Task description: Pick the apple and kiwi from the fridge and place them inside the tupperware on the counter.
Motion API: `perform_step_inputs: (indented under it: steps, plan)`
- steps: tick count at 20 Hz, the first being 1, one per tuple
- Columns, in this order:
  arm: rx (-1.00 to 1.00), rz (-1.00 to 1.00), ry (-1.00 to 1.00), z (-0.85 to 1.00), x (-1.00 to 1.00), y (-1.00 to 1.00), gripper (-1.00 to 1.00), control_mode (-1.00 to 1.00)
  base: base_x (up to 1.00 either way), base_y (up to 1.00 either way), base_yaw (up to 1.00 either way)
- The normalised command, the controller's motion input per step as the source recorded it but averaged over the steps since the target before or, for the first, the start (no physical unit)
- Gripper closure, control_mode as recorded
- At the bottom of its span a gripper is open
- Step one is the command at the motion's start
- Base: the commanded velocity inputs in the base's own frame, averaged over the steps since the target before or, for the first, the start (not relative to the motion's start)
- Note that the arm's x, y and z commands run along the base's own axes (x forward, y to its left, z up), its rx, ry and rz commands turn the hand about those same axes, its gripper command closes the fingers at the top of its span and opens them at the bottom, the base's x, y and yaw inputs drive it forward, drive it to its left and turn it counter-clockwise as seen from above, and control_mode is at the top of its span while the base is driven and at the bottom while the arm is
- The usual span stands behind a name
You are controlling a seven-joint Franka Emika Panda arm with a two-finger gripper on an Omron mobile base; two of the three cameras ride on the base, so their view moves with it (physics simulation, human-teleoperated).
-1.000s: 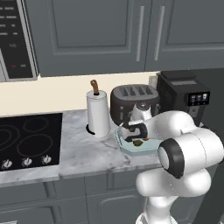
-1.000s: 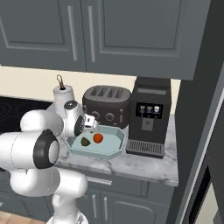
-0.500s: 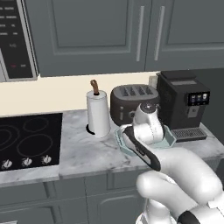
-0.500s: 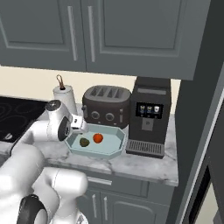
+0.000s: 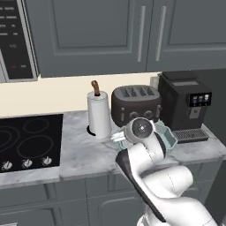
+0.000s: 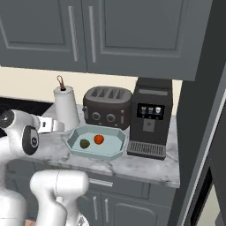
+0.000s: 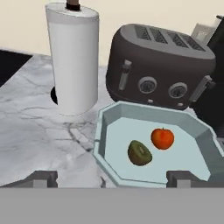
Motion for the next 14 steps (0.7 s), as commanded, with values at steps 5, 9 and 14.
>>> perform_step_inputs:
  steps: [5, 9, 14]
  plan:
    - [-0.15, 0.00, -0.15, 0.72, -0.71, 0.60, -1.00, -1.00, 0.00, 0.00, 0.00]
    - [-0.13, 0.00, -0.12, 0.78, -0.61, 0.55, -1.00, -1.00, 0.00, 0.00, 0.00]
    - [-0.09, 0.00, -0.07, 0.45, -0.29, 0.26, -1.00, -1.00, 0.00, 0.00, 0.00]
